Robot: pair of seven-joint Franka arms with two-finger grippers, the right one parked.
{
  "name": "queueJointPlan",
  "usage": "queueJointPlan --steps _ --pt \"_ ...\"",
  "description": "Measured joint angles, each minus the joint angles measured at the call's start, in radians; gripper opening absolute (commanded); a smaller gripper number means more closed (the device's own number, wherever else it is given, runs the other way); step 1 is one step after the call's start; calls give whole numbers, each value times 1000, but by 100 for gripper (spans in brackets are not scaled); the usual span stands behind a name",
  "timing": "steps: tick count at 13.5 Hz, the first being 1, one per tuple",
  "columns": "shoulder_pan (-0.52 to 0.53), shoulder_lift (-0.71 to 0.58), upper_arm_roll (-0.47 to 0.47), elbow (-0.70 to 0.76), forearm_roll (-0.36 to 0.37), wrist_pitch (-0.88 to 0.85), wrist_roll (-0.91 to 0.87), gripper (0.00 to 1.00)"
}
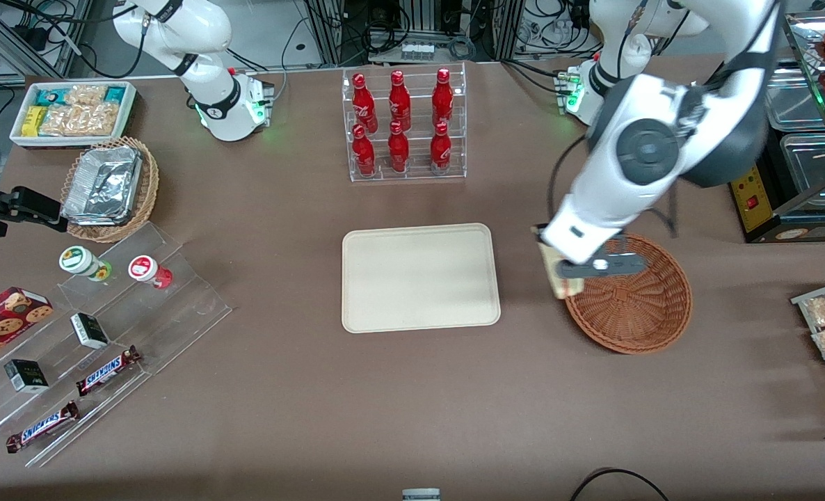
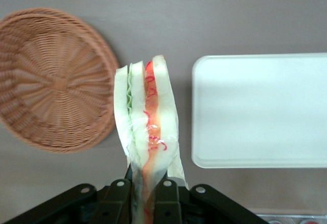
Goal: Place sandwich from basket to tray
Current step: 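Lift the sandwich and carry it over the cream tray, then lower the sandwich onto the tray center with the left gripper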
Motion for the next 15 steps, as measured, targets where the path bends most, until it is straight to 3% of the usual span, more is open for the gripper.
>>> queueJointPlan --steps 10,15 --pt "-252 439 -19 400 -1 24 -100 0" --pt "-308 548 -17 439 42 123 -166 0"
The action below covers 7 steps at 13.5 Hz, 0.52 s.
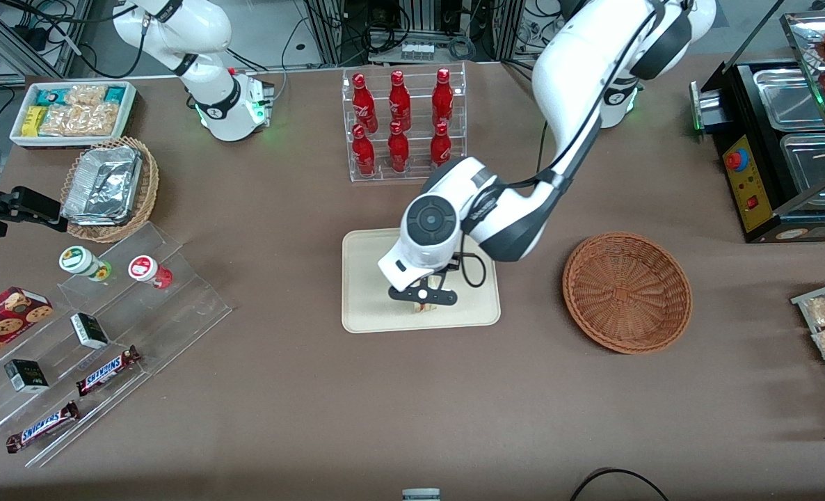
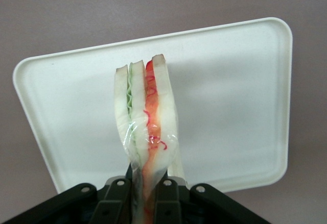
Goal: Place sandwich from basket to tray
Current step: 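Lower the sandwich onto the tray center with the left gripper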
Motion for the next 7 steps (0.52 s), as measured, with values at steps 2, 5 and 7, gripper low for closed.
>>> queueJointPlan --steps 2,5,7 --pt "-16 25 0 1 9 19 -18 0" --pt "-23 46 0 2 10 21 -31 0" --pt "-24 59 1 2 11 25 -36 0"
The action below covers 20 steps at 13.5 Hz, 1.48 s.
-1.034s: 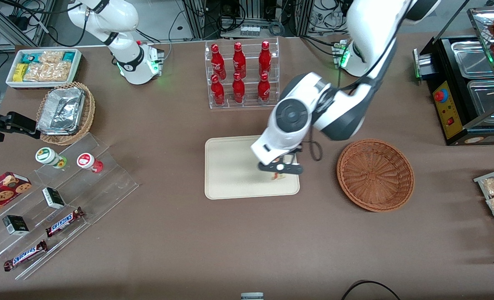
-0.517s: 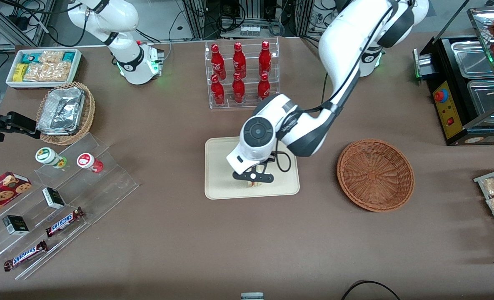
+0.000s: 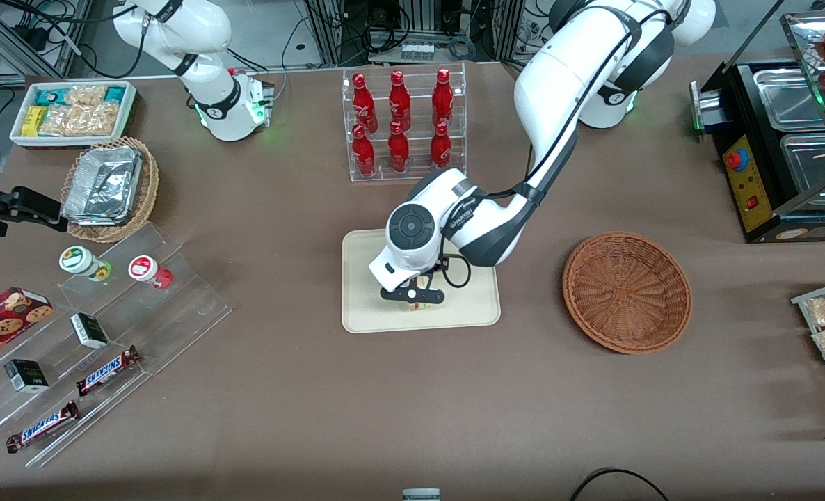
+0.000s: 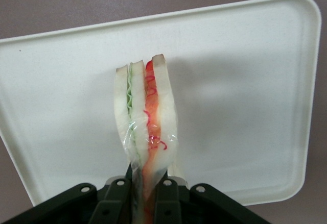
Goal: Place sandwich from basket to tray
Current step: 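Lower the sandwich onto the tray center with the left gripper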
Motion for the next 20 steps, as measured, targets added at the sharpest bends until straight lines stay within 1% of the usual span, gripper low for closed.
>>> queueJointPlan --steps 4,5,6,7,8,12,15,20 --pt "-13 31 0 0 14 33 -2 0" --pt "-23 40 0 0 26 36 -7 7" --pt "-31 47 1 0 35 40 -16 31" --pt "-37 53 1 0 39 44 -21 72" --pt "-38 55 1 0 40 45 -23 99" --pt "-38 54 5 17 43 39 -23 99" --pt "-33 30 13 47 44 -30 -26 99" --pt "23 -109 35 66 44 -152 -94 99"
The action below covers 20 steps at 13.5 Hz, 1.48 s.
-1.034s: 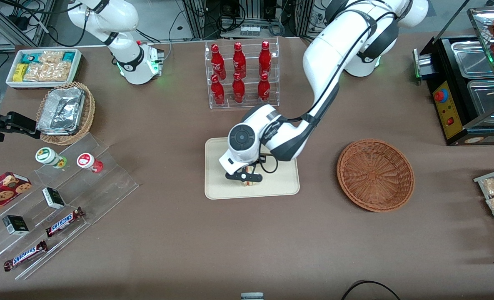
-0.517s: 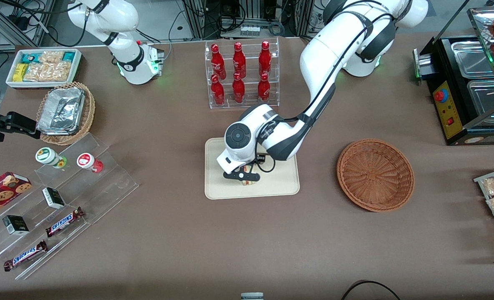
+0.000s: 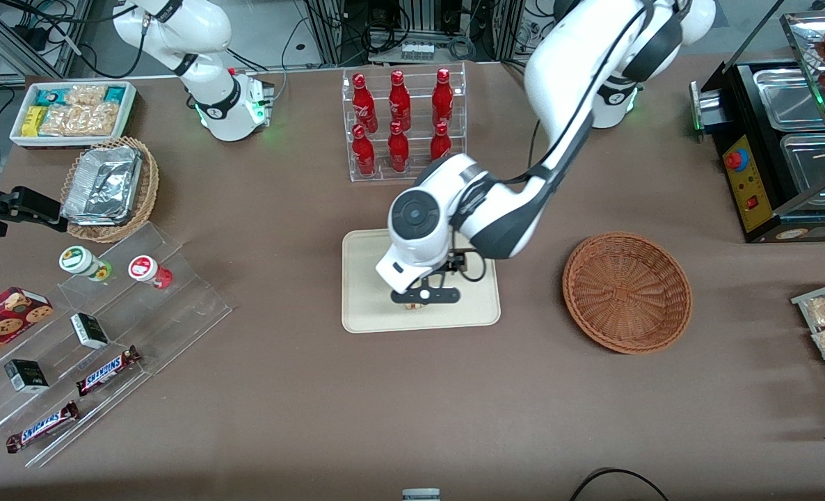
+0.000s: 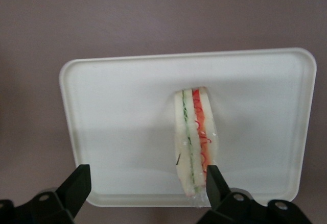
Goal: Place sandwich from basket to tray
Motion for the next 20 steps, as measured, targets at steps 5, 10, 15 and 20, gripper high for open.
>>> queueJointPlan --steps 5,10,15,20 --pt "113 -195 4 6 0 -166 -39 99" --pt "279 -346 5 1 -11 -362 87 99" --pt "445 -512 5 -120 -54 -393 296 99" --pt "525 -604 6 -191 -57 -431 431 99"
